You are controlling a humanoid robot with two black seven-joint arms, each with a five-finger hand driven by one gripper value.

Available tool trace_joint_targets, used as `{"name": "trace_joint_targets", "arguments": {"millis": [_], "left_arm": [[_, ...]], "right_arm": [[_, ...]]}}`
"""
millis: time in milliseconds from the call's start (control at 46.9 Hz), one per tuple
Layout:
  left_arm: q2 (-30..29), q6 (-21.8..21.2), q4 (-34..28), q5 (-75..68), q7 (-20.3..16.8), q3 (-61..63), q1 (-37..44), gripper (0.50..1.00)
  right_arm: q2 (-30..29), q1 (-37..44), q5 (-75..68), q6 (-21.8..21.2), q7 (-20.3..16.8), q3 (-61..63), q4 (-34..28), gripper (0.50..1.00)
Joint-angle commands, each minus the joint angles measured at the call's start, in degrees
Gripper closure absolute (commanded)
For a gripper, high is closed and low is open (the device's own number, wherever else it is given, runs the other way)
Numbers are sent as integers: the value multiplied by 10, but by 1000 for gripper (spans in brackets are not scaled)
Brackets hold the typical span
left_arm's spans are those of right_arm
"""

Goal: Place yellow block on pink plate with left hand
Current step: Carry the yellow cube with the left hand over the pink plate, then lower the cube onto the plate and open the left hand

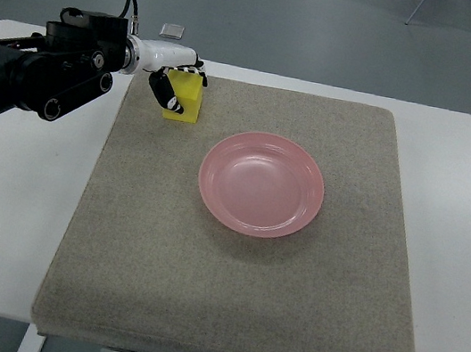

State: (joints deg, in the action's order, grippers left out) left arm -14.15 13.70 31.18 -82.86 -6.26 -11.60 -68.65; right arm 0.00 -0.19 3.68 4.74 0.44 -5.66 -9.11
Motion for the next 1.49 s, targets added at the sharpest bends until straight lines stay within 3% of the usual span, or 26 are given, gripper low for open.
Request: {"name": "trace_joint_targets", "arguments": {"millis": [0, 85, 341, 662, 896, 1473], "left_arm": [[3, 0, -2, -1, -1, 0, -1, 917], [4, 0, -2, 0, -1, 0, -3, 1000], [-14, 1, 32, 9, -15, -7, -30, 1000], [-108, 11, 274, 50, -27, -10, -39, 1000], [-102, 20, 360, 39, -27, -1, -31, 1000], [-20, 1, 329, -85, -18, 41, -4, 1000]], "right_arm": [[0, 0, 0, -1, 0, 0, 0, 576], [0, -1, 0, -1, 0, 0, 1, 576], [0, 0, 0, 0, 0, -1, 0, 576], [0, 0, 0, 0, 0, 0, 1, 576], [0, 0, -1, 0, 0, -1, 1, 576], [0, 0, 0, 0, 0, -1, 1, 576]]}}
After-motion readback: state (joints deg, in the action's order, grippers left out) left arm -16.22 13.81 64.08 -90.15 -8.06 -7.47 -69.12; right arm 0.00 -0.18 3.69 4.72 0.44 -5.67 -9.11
